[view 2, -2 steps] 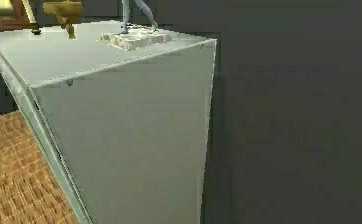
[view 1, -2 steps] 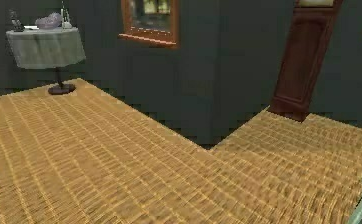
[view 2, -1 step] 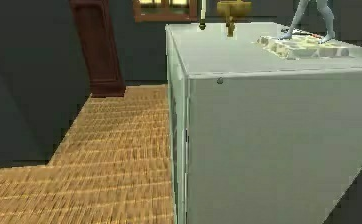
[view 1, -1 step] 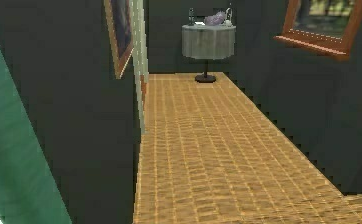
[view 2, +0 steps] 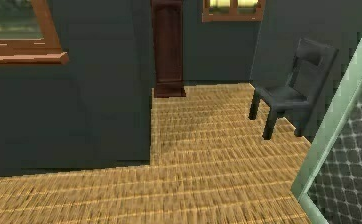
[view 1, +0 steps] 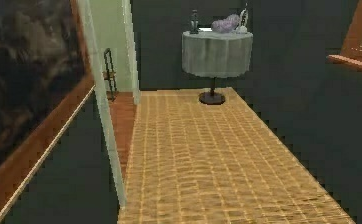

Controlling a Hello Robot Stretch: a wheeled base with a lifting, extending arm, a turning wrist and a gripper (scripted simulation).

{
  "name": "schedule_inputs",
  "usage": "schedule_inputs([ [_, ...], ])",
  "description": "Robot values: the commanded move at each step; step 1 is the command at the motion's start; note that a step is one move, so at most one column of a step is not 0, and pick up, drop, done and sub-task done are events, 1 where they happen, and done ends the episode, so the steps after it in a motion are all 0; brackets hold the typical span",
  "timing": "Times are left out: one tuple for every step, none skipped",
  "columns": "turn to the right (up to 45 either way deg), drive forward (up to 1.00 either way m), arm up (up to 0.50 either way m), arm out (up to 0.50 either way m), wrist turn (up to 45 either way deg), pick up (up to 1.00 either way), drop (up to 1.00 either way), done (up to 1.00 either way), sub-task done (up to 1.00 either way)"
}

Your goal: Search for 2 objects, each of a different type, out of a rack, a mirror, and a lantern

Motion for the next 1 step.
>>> schedule_inputs([
  [-3.0, 0.0, 0.0, 0.0, 0.0, 0.0, 0.0, 0.0, 0.0],
])
